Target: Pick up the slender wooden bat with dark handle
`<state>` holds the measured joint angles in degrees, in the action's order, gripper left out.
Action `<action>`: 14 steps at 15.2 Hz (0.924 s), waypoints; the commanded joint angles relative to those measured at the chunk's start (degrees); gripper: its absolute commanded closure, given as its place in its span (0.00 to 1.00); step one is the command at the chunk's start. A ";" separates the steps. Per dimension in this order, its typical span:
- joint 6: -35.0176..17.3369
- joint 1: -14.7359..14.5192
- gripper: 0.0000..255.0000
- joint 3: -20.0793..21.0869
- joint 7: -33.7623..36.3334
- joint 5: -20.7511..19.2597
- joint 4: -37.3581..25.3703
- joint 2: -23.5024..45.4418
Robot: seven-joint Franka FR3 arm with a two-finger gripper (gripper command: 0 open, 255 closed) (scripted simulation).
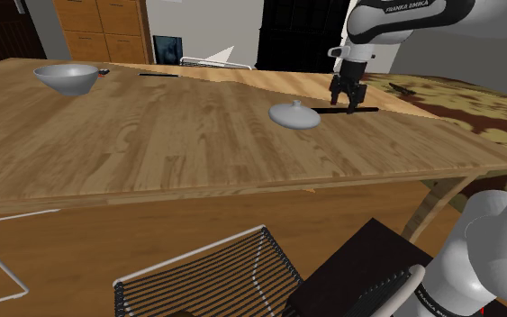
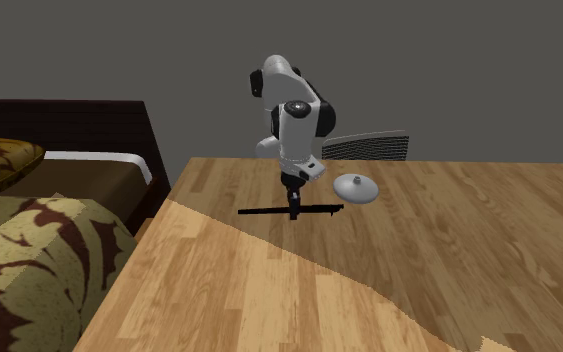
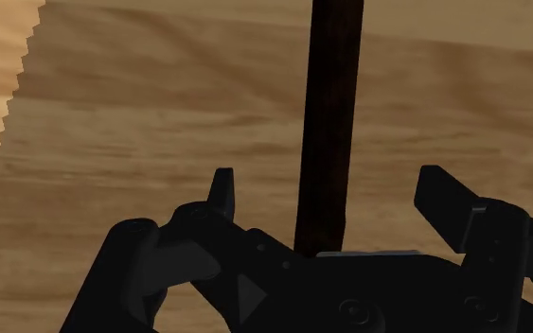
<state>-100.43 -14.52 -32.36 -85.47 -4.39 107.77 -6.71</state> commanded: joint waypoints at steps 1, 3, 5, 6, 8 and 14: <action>-0.29 0.02 1.00 -0.04 -0.06 0.03 0.21 0.07; -0.32 0.03 1.00 -0.05 -0.06 0.01 0.25 0.05; -0.39 0.05 1.00 -0.07 -0.10 -0.01 0.35 0.02; -0.31 0.04 1.00 -0.05 -0.06 -0.04 0.31 -0.04; -0.29 0.03 1.00 -0.01 -0.01 -0.07 0.36 -0.11; 2.77 -0.03 1.00 0.05 -0.16 0.11 -2.91 0.13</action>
<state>-98.41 -14.50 -32.35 -85.67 -4.38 105.72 -6.75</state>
